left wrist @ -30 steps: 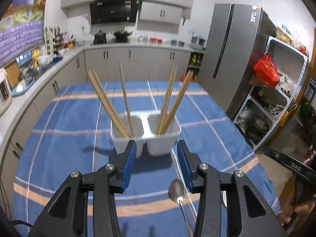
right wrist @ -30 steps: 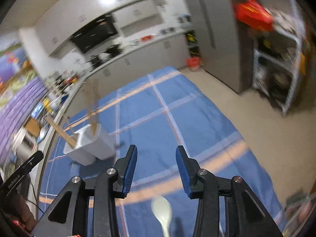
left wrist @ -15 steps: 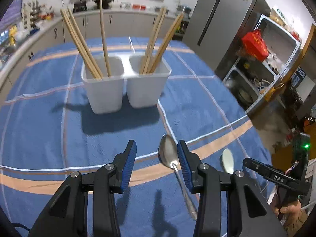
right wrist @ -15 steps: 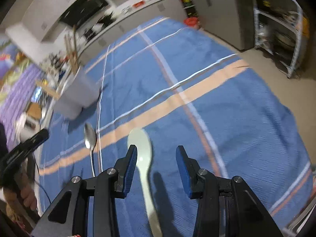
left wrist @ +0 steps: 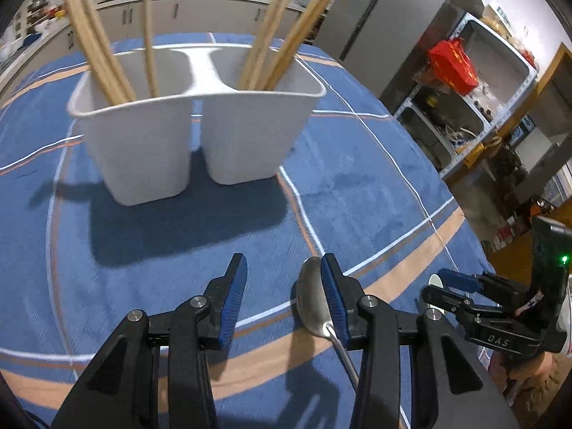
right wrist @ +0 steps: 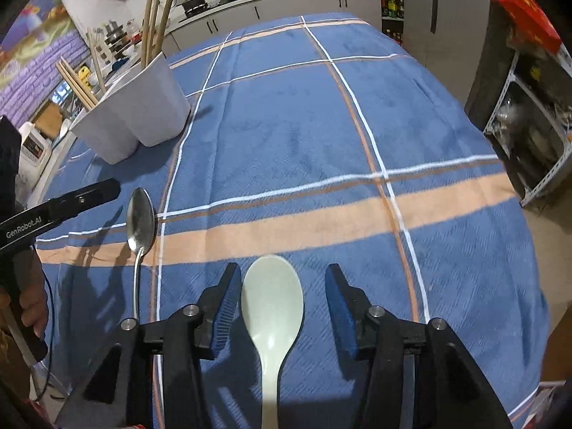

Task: Organize utensils
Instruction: 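Grasp the steel spoon with the left gripper while the right grasps the white spoon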

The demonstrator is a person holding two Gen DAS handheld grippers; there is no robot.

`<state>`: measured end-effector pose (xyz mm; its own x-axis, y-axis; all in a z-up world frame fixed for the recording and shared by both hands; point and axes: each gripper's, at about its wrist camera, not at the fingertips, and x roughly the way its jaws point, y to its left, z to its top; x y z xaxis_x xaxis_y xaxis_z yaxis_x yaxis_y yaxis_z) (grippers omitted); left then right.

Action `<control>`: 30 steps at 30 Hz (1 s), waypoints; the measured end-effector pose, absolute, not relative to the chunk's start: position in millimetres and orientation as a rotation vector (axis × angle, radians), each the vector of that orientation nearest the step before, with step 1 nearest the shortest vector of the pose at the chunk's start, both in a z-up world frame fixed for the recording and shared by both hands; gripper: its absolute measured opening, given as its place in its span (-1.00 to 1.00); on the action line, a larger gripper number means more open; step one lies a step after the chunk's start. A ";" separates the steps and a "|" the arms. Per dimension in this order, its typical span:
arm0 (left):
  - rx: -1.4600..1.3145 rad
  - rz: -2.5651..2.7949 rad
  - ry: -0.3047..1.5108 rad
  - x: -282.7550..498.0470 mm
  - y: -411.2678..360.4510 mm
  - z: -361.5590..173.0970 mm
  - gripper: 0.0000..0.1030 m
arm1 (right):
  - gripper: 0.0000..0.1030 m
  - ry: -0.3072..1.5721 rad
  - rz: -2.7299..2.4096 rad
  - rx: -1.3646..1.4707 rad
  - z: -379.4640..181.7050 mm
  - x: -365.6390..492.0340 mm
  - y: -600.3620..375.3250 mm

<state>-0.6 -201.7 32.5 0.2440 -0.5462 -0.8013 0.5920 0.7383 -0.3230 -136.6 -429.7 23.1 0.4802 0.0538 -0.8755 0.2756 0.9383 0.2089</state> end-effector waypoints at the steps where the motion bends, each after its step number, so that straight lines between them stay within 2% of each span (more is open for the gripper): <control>1: 0.054 -0.797 1.073 -1.2 -205.1 31.1 -0.20 | 0.03 1.069 -0.139 0.337 23.2 -134.5 -429.0; 13: 0.133 -0.870 1.122 -17.5 -230.8 15.6 -0.22 | 0.04 1.088 -0.135 0.249 23.5 -126.1 -414.7; 15: 0.144 -0.867 1.116 -20.7 -232.9 16.5 -0.50 | -0.03 1.092 -0.135 0.246 23.4 -126.7 -414.2; 17: 0.147 -0.868 1.122 -22.3 -233.4 17.1 -0.76 | -0.19 1.100 -0.139 0.243 23.7 -127.2 -413.8; 18: 0.144 -0.870 1.126 -23.0 -233.4 17.1 -0.84 | -0.21 1.103 -0.138 0.246 24.1 -127.6 -414.5; 21: 0.149 -0.868 1.112 -26.7 -234.7 19.2 -0.96 | -0.26 1.106 -0.138 0.260 24.5 -129.6 -417.1; 30: 0.148 -0.873 1.080 -36.6 -232.4 26.3 -0.98 | -0.28 1.110 -0.145 0.251 25.9 -136.7 -415.3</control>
